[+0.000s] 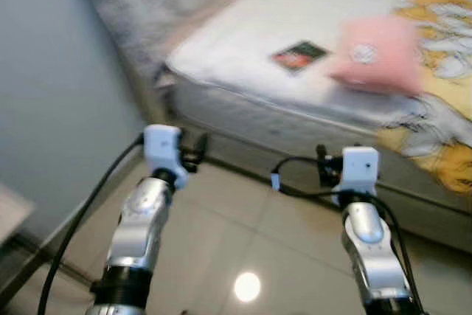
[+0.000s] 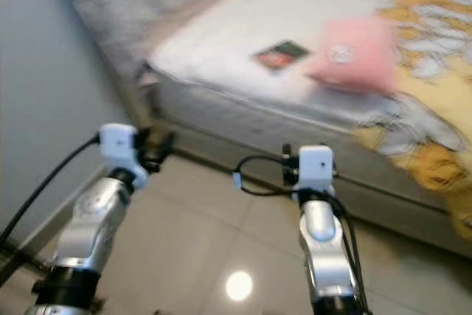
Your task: Clean up the room
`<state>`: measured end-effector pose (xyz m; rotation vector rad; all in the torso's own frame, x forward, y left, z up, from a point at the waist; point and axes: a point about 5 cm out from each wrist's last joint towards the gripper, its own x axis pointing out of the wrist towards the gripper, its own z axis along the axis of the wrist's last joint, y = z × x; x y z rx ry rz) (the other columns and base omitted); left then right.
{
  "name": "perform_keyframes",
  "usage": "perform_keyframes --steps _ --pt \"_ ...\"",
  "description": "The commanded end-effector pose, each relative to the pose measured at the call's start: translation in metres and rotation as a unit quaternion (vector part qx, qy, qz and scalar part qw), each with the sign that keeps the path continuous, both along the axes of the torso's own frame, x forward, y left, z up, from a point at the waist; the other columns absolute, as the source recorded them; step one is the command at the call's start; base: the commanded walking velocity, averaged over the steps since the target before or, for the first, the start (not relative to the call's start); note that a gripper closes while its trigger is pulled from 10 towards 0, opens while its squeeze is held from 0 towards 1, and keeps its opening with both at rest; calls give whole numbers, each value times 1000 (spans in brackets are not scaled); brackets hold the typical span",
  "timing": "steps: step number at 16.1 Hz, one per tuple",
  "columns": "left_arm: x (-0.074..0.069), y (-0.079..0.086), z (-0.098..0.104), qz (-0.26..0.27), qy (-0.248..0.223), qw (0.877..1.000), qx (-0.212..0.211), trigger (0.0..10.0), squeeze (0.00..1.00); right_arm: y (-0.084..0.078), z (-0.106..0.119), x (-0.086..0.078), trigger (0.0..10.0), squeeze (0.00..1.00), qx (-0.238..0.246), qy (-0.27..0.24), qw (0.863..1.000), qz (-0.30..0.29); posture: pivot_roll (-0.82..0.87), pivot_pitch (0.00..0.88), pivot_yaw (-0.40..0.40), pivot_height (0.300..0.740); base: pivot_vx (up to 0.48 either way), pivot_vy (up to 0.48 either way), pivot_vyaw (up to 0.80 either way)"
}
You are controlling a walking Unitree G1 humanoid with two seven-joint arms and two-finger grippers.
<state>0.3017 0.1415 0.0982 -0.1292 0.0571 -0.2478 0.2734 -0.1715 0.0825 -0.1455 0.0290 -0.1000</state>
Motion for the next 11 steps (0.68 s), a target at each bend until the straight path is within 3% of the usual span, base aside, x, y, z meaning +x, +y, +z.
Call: perform_keyframes --steps 1,2,6,9,11 --pt "0 -8 0 -2 2 1000 -15 10000 804 -15 1 -2 10000 0 -3 1 1000 -27 -156 0 51 723 251 -405 -688" --pt "-1 -10 -1 4 2 1000 -17 10000 1000 -20 -2 -3 10000 0 -2 10 999 -36 -156 0 49 723 274 -390 -688" --pt "0 -13 -5 2 9 1000 -8 10000 1000 -19 3 -2 10000 0 -7 -8 999 -31 -159 0 53 723 158 -94 -173" --pt "2 0 -3 47 1 999 11 10000 1000 -12 3 1 10000 0 2 -3 1000 -14 -156 0 52 723 0 0 0" --pt "1 10 0 87 -15 996 30 10000 1000 -11 2 2 10000 0 -26 6 999 -23 -156 0 55 723 0 0 0"
